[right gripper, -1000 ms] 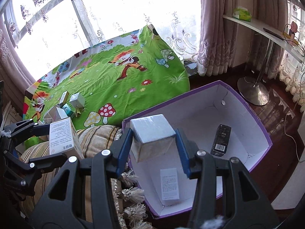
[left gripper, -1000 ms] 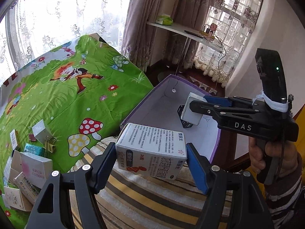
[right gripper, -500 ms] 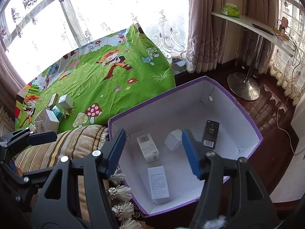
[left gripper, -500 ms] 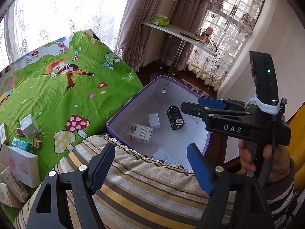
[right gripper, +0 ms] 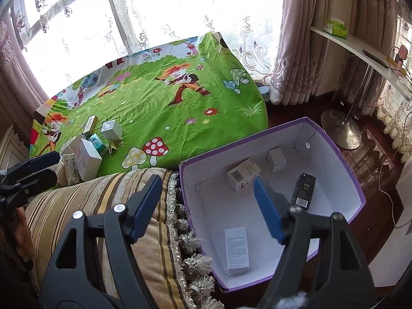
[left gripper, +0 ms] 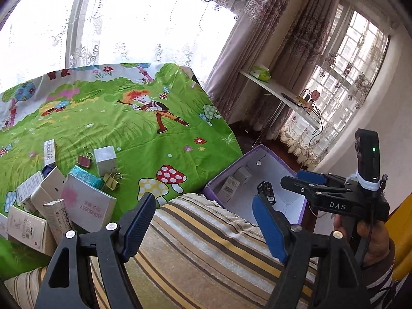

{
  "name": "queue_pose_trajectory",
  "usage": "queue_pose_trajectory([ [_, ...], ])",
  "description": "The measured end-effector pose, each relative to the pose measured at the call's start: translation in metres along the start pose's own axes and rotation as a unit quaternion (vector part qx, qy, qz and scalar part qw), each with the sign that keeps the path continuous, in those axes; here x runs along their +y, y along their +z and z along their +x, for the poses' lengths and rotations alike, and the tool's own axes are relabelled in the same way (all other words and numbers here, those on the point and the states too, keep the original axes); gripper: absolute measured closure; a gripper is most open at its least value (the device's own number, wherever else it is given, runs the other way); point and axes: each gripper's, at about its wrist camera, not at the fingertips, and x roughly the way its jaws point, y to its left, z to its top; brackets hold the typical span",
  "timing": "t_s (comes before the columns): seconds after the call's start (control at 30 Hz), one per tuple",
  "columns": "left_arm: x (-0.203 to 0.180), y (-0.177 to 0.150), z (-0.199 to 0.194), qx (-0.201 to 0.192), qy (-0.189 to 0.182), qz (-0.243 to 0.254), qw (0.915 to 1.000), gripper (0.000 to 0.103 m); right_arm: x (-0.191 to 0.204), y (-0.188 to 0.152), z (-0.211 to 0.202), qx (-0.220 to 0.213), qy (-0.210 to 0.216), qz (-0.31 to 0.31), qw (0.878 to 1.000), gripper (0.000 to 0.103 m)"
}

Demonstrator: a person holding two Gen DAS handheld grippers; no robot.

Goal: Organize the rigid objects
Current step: 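Move both grippers back to the remaining boxes on the bedspread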

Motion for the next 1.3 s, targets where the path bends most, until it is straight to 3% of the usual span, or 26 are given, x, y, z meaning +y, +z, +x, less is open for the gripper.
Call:
queue_pose_trajectory([
  [0.37,0.095,0.003,-0.049,-0.052,0.051,-0.114,0.9908,0.025,0.061,0.008,0.010,0.015,0.027,-0.064,0.997,0.023],
  [0.7,0.155,-0.003,-0.078,-0.063,0.094,-0.170,0.9790,0.025,0.118,0.013,0.021,0.025,0.055,-0.117,0.991,0.021],
  [0.97,0.209,-0.017,-0.098,-0.091,0.128,-0.241,0.9578,0.025,0.170,0.018,0.037,0.034,0.091,-0.150,0.984,0.020],
  [1.3,0.257,-0.041,-0.101,-0.072,0.174,-0.288,0.9388,0.025,0.230,0.021,0.079,0.086,0.152,-0.154,0.972,0.019],
])
